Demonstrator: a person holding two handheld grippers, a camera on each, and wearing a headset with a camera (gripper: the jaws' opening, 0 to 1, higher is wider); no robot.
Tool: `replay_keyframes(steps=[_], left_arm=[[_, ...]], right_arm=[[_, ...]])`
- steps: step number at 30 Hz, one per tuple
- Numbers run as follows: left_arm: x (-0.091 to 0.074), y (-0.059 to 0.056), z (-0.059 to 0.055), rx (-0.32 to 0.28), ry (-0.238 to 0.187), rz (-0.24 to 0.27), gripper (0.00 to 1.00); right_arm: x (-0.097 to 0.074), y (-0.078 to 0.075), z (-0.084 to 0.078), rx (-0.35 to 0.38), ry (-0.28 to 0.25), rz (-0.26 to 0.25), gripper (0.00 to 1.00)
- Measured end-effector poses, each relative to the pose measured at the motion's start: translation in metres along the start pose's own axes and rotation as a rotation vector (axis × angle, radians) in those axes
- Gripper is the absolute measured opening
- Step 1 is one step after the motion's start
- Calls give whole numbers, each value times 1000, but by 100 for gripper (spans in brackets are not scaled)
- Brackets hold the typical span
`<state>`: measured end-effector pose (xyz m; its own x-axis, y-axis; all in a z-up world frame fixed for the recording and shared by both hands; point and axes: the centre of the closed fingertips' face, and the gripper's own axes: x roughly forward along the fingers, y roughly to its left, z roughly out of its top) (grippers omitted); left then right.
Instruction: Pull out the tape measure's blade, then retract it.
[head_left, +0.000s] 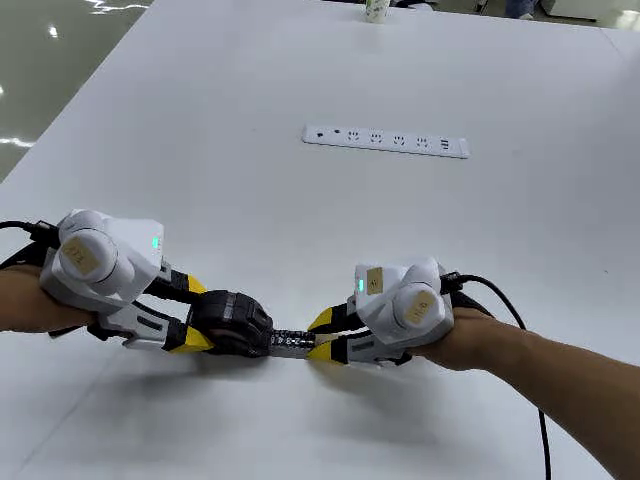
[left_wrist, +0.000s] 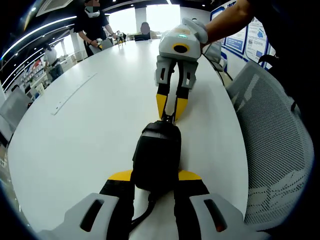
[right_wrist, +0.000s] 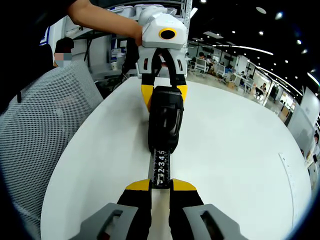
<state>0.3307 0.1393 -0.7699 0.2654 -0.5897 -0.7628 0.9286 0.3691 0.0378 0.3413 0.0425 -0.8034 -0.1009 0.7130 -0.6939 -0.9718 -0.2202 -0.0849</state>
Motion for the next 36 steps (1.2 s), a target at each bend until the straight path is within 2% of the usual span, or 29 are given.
replay_keyframes(steps=[36], left_arm=[[0, -1, 0, -15, -6, -2, 24]], right_arm=[[-32, 1, -30, -1, 29, -26, 9]])
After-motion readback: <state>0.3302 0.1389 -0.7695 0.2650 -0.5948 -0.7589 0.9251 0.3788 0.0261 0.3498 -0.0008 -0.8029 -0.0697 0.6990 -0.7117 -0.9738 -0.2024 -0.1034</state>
